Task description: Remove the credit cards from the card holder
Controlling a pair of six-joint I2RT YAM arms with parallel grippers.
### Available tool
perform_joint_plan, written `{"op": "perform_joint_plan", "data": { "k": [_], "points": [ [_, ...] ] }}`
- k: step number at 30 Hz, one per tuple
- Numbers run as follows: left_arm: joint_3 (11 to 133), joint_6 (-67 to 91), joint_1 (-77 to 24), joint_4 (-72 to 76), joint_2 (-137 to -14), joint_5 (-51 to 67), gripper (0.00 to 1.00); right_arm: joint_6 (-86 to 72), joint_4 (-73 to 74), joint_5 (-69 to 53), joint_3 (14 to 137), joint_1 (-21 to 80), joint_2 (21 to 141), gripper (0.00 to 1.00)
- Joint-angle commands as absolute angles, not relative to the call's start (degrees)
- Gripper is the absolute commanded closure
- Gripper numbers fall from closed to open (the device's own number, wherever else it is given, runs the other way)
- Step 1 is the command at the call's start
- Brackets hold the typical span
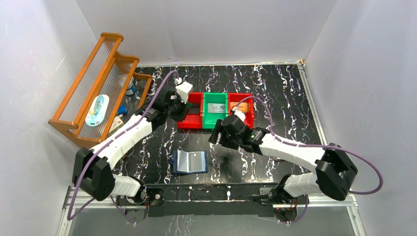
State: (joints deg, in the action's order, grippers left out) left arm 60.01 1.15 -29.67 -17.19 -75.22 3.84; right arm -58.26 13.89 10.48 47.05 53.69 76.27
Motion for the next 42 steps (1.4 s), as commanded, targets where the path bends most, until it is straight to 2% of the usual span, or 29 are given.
{"op": "perform_joint_plan", "data": {
  "k": [1,11,18,27,36,42],
  "points": [
    [64.23,-17.68,-29.11,-11.56,-80.44,2.32,1.00,-57.78,16.55,19.81,44.78,53.44,69.96,0.17],
    [77.23,-35.36,-27.35,-16.67,-98.92,6.86,1.00,-58.65,17.40,28.90,39.54,53.17,58.68,0.11],
    [77.34,-42.92,-26.69,-14.55,-104.88,3.04,1.00,-60.64,19.91,32.36,38.12,53.09,54.84,0.06],
    [76.47,-44.47,-25.94,-8.86,-107.83,1.81,1.00,-62.67,20.78,32.67,37.00,53.00,54.76,0.04],
    [79.09,-42.88,-25.93,-9.35,-113.07,3.26,1.00,-62.28,22.28,31.70,38.21,53.00,57.04,0.03],
    [77.81,-41.29,-25.93,-9.47,-111.92,3.64,0.74,-62.52,21.77,31.16,37.34,53.00,56.84,0.03]
  ]
}}
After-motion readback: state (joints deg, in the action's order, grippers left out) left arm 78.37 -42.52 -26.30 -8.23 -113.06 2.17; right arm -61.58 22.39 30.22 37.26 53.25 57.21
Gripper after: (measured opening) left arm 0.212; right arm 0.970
